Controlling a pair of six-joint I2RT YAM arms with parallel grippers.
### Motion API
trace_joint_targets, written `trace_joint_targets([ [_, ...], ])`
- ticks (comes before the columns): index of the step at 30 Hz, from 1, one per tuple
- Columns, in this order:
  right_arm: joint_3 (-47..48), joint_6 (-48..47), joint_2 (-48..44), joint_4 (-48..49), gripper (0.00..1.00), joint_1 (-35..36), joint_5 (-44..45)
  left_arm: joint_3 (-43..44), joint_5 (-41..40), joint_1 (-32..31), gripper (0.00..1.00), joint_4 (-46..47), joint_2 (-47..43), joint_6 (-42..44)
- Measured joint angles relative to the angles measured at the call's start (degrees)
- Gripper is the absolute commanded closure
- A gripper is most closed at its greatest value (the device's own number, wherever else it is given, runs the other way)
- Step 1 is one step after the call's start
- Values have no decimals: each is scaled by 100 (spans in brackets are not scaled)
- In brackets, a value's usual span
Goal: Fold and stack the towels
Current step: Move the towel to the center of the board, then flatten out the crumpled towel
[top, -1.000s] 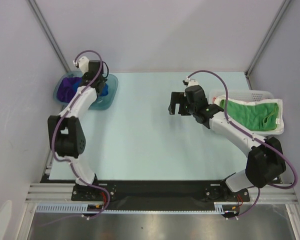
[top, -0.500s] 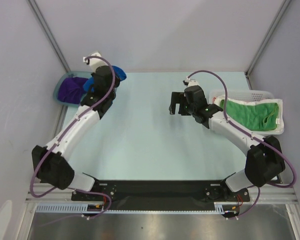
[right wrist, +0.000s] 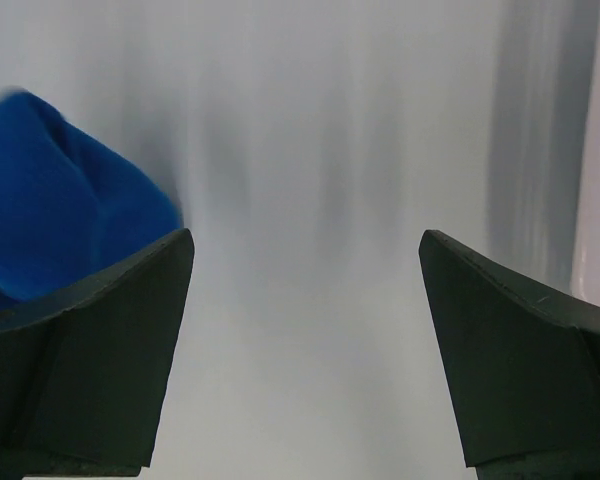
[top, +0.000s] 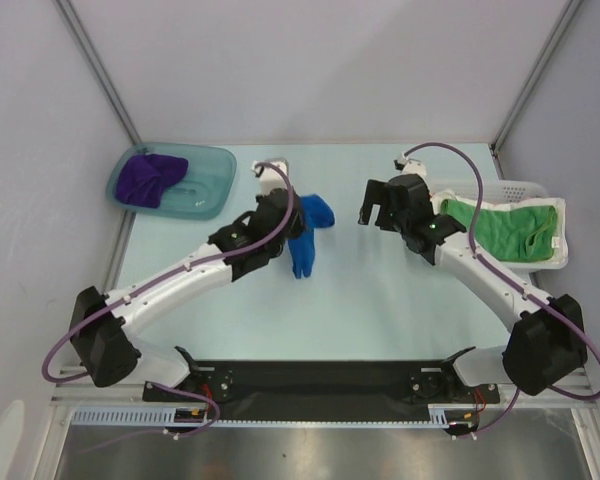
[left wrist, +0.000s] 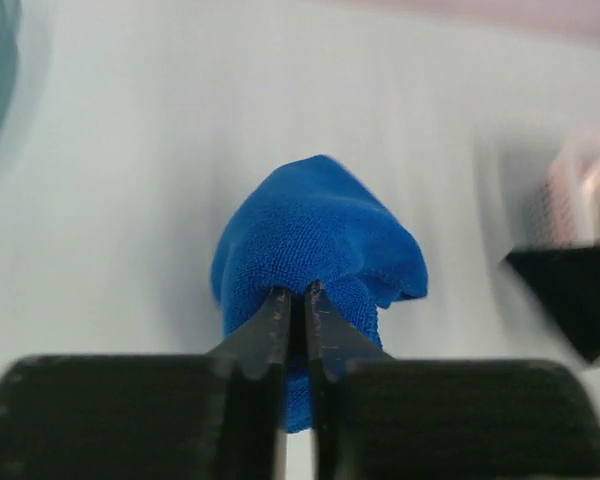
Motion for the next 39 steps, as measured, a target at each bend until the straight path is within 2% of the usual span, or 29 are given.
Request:
trace_joint_targets([
  [1,-31,15,-61,-37,0,-28,35,-192,101,-50,51,-63,42,-85],
  [4,-131,70,-160,-87,0,-13,116,-592,459,-15,38,-238,118,-225],
  [6,-199,79,-164,-114,1,48,136,-612,662,48,36,-304,236,-258],
  [7,-229,79,-164,-133,1,94,142,-614,726,70,32,-304,267,-278],
  [11,-240,72,-164,-177,6,376,199,-903,1266,306,36,-125,179,-358],
  [13,-240,66,-162,-175,13,579,192,-1012,1434,518,42,-160,129,-459],
  [14,-240,74,-162,-175,18,667,184,-1034,1493,597,44,-192,120,-492],
  [15,-240,76,-155,-170,29,796,175,-1078,1532,715,45,-201,90,-546],
  [16,-240,81,-144,-162,32,929,160,-1134,1554,793,47,-214,50,-601],
  [22,-289,267,278,96,32,2070,201,-1961,1858,1574,48,-245,-533,-1108],
  [28,55,308,1550,299,38,3056,549,-2406,2105,2253,48,-435,-975,-1366],
  [37,874,310,2881,243,38,3475,1196,-2411,2428,2752,48,-450,-1458,-1392],
  [39,966,308,3106,238,48,3475,1316,-2413,2494,2771,49,-450,-1453,-1390],
])
